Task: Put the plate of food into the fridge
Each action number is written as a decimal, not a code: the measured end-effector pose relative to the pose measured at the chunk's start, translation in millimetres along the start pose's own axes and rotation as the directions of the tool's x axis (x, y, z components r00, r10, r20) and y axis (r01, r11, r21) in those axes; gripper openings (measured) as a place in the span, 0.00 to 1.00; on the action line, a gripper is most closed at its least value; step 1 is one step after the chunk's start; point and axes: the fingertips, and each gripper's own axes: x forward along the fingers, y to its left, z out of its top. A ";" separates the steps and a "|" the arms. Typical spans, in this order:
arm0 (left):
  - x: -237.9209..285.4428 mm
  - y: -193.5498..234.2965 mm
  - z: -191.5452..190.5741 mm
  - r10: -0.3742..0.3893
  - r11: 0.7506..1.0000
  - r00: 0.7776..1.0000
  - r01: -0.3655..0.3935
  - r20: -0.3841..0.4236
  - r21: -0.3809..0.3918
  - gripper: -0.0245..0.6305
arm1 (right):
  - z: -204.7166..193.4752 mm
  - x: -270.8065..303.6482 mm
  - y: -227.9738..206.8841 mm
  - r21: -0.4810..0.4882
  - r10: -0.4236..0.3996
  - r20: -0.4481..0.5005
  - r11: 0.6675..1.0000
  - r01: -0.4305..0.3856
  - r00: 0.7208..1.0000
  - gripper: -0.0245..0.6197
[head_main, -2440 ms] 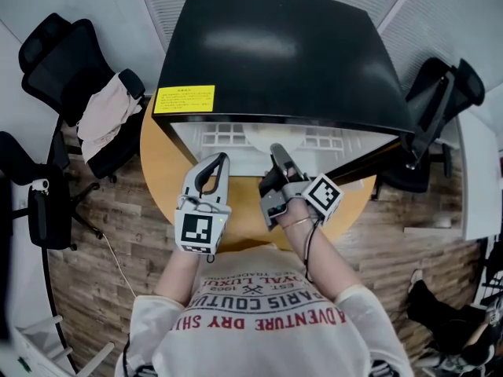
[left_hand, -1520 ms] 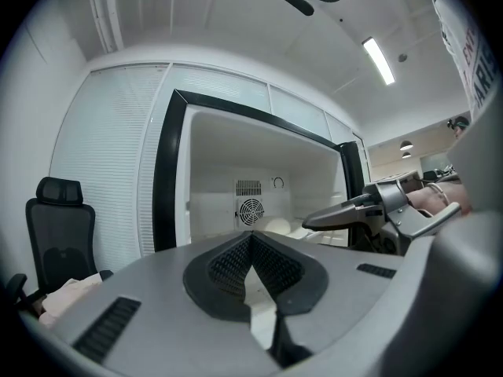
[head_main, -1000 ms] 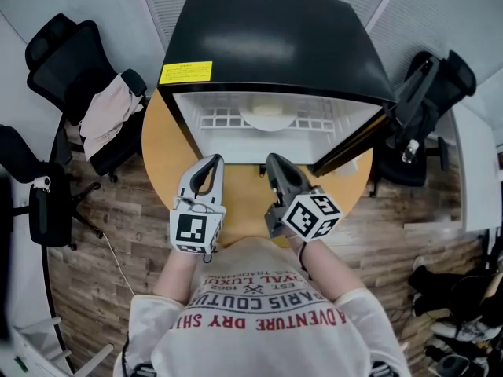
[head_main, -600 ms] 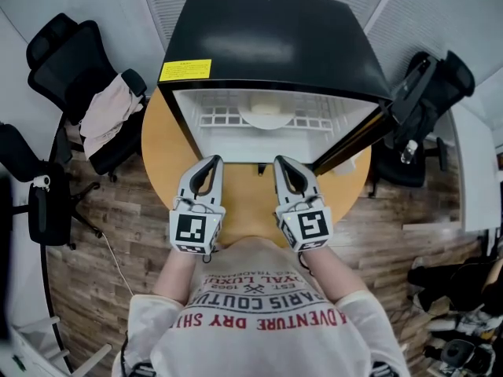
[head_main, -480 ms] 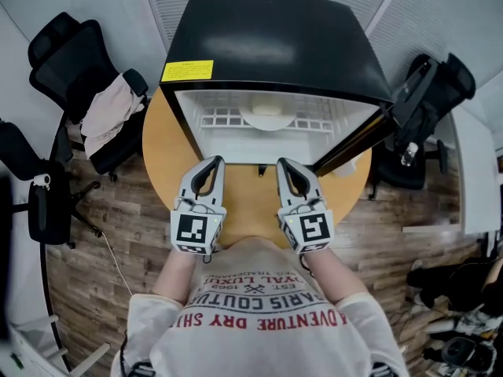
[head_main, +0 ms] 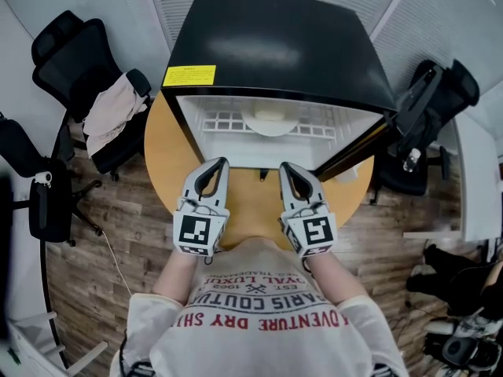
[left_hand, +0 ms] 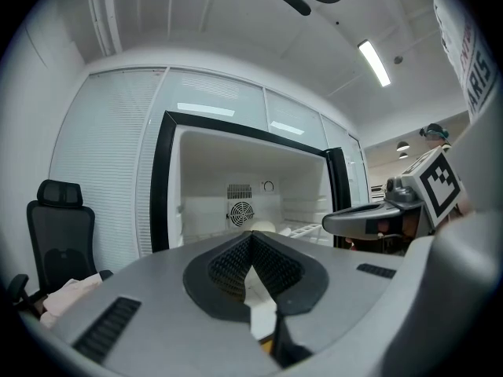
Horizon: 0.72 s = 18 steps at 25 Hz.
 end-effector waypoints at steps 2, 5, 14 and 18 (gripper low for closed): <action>2.0 -0.6 0.6 0.000 1.000 1.000 0.000 -0.001 -0.001 0.09 | -0.2 1.0 -1.2 0.002 0.005 0.001 1.000 -0.005 1.000 0.08; 5.8 -1.8 -0.8 -0.004 1.000 1.000 0.004 -0.007 -0.003 0.09 | -3.1 2.9 -3.6 0.041 0.015 -0.004 0.999 -0.014 1.000 0.08; 14.1 0.6 -6.6 0.000 1.000 1.000 0.000 -0.030 -0.021 0.09 | -9.3 9.5 -11.3 0.085 0.018 -0.022 0.996 -0.016 1.000 0.08; 18.4 -1.4 -7.0 -0.003 0.999 0.999 0.002 -0.036 -0.041 0.09 | -11.5 10.6 -15.1 0.095 0.015 -0.032 0.995 -0.012 0.999 0.08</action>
